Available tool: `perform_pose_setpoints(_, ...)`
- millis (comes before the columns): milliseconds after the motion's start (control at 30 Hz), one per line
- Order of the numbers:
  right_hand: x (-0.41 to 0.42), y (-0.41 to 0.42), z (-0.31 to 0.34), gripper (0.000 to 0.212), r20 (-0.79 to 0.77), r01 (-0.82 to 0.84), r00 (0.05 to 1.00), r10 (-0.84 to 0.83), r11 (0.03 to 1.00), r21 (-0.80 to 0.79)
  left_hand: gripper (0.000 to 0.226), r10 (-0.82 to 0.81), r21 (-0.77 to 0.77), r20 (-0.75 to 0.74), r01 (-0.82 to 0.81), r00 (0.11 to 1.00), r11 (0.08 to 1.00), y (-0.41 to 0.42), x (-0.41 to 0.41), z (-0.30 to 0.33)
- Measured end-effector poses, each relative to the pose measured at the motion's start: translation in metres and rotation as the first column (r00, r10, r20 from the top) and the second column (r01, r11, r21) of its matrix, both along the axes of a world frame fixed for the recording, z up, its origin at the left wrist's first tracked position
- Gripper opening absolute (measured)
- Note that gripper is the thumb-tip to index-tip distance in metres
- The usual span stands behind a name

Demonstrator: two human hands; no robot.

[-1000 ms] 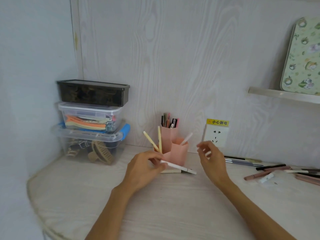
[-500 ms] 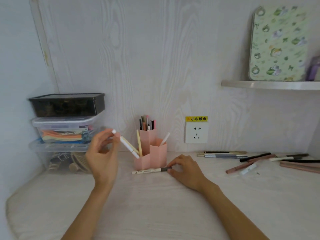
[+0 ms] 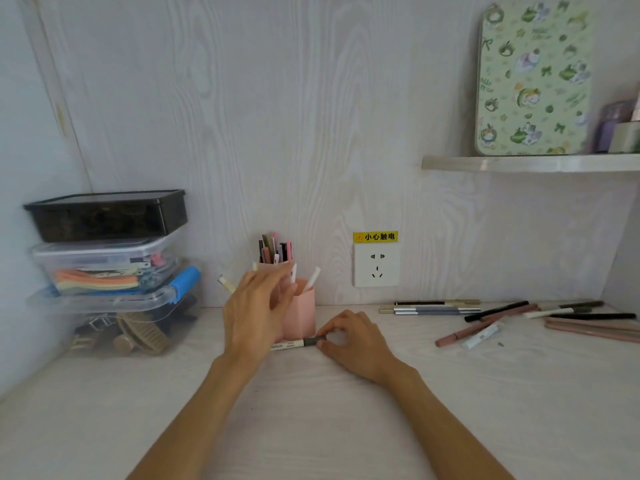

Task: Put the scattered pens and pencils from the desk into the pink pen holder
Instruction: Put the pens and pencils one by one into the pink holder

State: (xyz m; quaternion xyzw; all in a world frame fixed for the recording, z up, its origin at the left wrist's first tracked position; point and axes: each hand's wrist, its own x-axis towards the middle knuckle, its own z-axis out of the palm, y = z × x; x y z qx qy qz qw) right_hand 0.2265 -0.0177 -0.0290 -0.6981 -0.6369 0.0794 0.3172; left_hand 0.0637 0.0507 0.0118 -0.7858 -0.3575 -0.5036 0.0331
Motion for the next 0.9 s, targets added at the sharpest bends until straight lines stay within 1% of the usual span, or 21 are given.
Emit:
perform_pose_setpoints(33,0.001,0.001,-0.001,0.019,-0.016,0.0,1.0,0.0,1.0,-0.008,0.036,0.019,0.027,-0.035,-0.018,0.999,0.999,0.003,0.0,0.0)
perform_pose_setpoints(67,0.001,0.002,-0.001,0.017,-0.065,-0.003,0.998,0.002,1.0,-0.012,0.039,0.046,0.046,-0.067,-0.043,0.997,0.998,0.005,-0.001,0.0)
perform_pose_setpoints(133,0.004,0.002,0.001,0.008,-0.259,-0.025,0.965,0.028,1.0,0.015,0.047,0.113,0.039,-0.087,-0.11,0.99,0.993,0.007,-0.007,-0.003)
perform_pose_setpoints(200,0.007,0.0,0.007,0.008,-0.466,-0.033,0.882,0.072,0.995,0.093,0.052,0.155,-0.039,-0.012,-0.156,0.988,0.987,0.005,-0.017,-0.011)
perform_pose_setpoints(267,0.008,0.0,0.015,0.008,-0.633,0.015,0.77,0.086,0.988,0.153,0.047,0.157,-0.16,0.109,-0.139,0.982,0.977,0.0,-0.034,-0.023)
perform_pose_setpoints(333,0.012,-0.002,0.021,0.014,-0.751,0.1,0.654,0.089,0.974,0.203,0.039,0.144,-0.319,0.203,-0.073,0.969,0.945,-0.002,-0.042,-0.033)
perform_pose_setpoints(367,0.011,-0.002,0.023,0.017,-0.795,0.154,0.599,0.094,0.961,0.229,0.036,0.149,-0.417,0.215,-0.047,0.965,0.908,-0.001,-0.047,-0.037)
perform_pose_setpoints(433,0.013,-0.005,0.032,0.018,-0.863,0.305,0.491,0.116,0.905,0.295,0.033,0.13,-0.583,0.178,-0.003,0.975,0.813,-0.002,-0.049,-0.043)
perform_pose_setpoints(467,0.011,-0.008,0.039,0.017,-0.885,0.38,0.446,0.136,0.866,0.325,0.032,0.114,-0.634,0.155,0.01,0.981,0.773,-0.003,-0.05,-0.045)
perform_pose_setpoints(500,0.009,-0.012,0.046,0.016,-0.896,0.449,0.415,0.156,0.821,0.351,0.031,0.098,-0.655,0.136,0.015,0.986,0.755,-0.003,-0.051,-0.046)
perform_pose_setpoints(533,0.008,-0.018,0.052,0.016,-0.894,0.51,0.412,0.174,0.77,0.385,0.032,0.082,-0.659,0.127,0.022,0.989,0.752,-0.004,-0.05,-0.046)
perform_pose_setpoints(567,0.005,-0.022,0.059,0.016,-0.88,0.553,0.437,0.189,0.715,0.428,0.033,0.072,-0.654,0.128,0.03,0.989,0.756,-0.005,-0.05,-0.046)
perform_pose_setpoints(633,-0.004,-0.027,0.071,0.015,-0.821,0.573,0.539,0.188,0.633,0.521,0.036,0.065,-0.647,0.136,0.039,0.989,0.762,-0.006,-0.05,-0.042)
perform_pose_setpoints(700,-0.018,-0.025,0.08,0.013,-0.745,0.518,0.645,0.17,0.619,0.59,0.038,0.052,-0.653,0.123,0.041,0.991,0.756,-0.005,-0.052,-0.041)
perform_pose_setpoints(733,-0.024,-0.021,0.084,0.012,-0.699,0.473,0.697,0.161,0.629,0.617,0.04,0.037,-0.656,0.108,0.043,0.993,0.753,-0.006,-0.052,-0.041)
perform_pose_setpoints(800,-0.032,-0.007,0.089,0.011,-0.571,0.356,0.814,0.105,0.687,0.634,0.043,0.014,-0.653,0.081,0.043,0.997,0.756,-0.009,-0.051,-0.04)
perform_pose_setpoints(833,-0.036,0.002,0.09,0.011,-0.462,0.29,0.886,0.042,0.726,0.623,0.042,0.012,-0.648,0.074,0.039,0.997,0.761,-0.01,-0.05,-0.039)
perform_pose_setpoints(867,-0.04,0.011,0.09,0.011,-0.316,0.229,0.948,-0.039,0.771,0.594,0.041,0.017,-0.642,0.074,0.035,0.997,0.766,-0.01,-0.051,-0.039)
perform_pose_setpoints(900,-0.043,0.019,0.089,0.011,-0.153,0.177,0.982,-0.109,0.813,0.555,0.04,0.03,-0.632,0.076,0.025,0.997,0.775,-0.01,-0.05,-0.04)
